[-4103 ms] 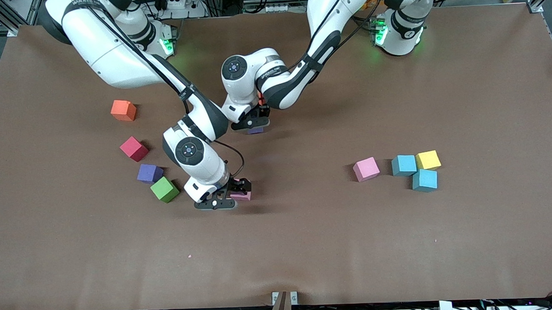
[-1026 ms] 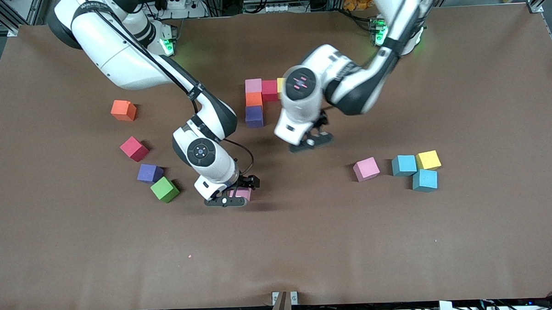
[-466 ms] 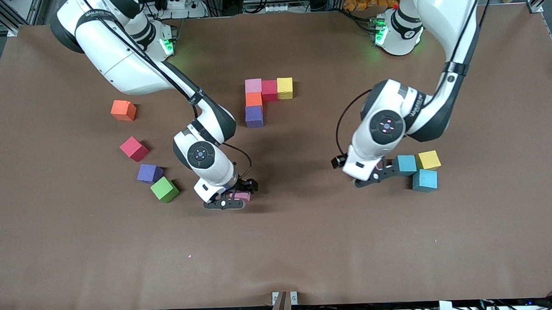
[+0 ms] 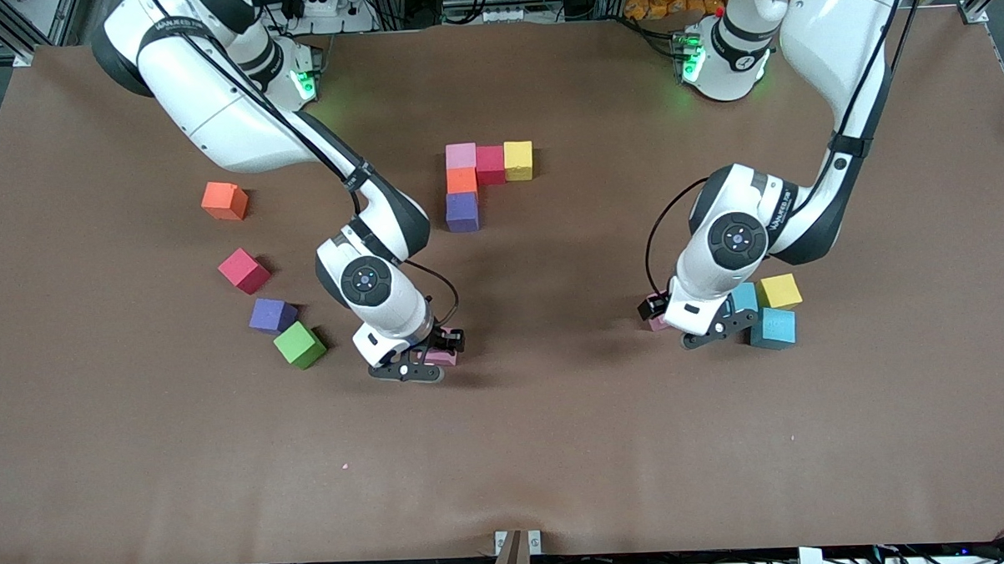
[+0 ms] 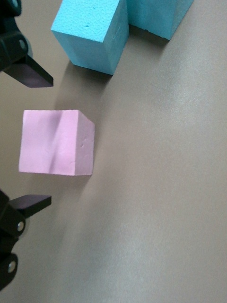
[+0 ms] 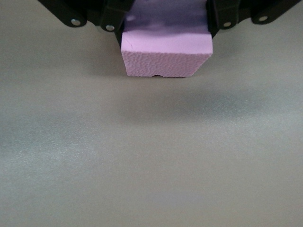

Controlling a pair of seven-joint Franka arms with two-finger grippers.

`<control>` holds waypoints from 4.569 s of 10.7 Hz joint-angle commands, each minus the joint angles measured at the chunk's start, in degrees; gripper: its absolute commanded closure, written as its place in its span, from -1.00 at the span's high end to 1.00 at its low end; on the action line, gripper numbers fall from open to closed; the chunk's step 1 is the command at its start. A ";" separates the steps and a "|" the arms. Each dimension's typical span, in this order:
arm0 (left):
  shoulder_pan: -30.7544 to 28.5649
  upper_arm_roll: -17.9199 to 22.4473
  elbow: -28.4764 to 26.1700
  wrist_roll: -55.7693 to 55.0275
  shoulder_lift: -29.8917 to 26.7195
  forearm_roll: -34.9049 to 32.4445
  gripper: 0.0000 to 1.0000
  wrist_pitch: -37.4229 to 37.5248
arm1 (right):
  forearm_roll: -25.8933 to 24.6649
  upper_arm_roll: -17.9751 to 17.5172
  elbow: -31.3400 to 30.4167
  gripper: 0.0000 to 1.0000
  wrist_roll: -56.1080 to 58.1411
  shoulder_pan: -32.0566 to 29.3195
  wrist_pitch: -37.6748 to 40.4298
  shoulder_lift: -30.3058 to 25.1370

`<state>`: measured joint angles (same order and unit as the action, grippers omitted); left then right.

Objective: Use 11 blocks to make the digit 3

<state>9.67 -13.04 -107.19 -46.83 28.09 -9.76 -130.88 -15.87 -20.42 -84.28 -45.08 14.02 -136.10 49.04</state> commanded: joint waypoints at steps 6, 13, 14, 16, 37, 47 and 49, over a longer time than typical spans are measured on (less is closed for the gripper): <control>-0.71 -0.40 -1.98 -0.46 2.57 -1.49 1.00 -5.43 | -0.56 -6.89 -10.98 -0.45 -5.44 1.36 13.93 -14.49; -0.80 -0.23 -1.45 -0.37 4.43 -3.16 0.34 -5.88 | -0.47 -9.37 -36.93 -0.51 -12.29 1.01 -7.77 -27.52; -0.80 -0.23 -1.27 -0.28 4.34 -3.16 0.16 -5.88 | -0.39 -9.28 -36.92 -0.51 -13.00 1.01 -9.95 -26.99; -0.88 -0.23 -0.84 0.16 3.73 -3.16 -0.14 -5.70 | -0.82 -9.20 -36.31 -0.51 -14.94 0.92 -11.99 -24.80; -0.80 -6.29 -7.22 -38.67 -7.24 1.91 -0.22 -0.33 | -8.91 -8.23 -32.97 -0.49 -20.31 2.50 -12.34 -17.23; 5.16 -9.28 -17.37 -58.86 -9.56 9.24 -0.22 -10.71 | -10.14 -8.23 -32.88 0.84 -21.09 2.50 -12.26 -16.88; 7.90 -9.19 -16.22 -65.30 -7.97 8.88 -0.25 -10.71 | -10.14 -8.06 -32.62 1.00 -21.01 2.41 -11.99 -17.23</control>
<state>15.86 -22.44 -125.24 -108.18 18.17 -1.26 -141.38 -24.42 -28.58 -117.74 -64.34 16.39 -148.39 31.77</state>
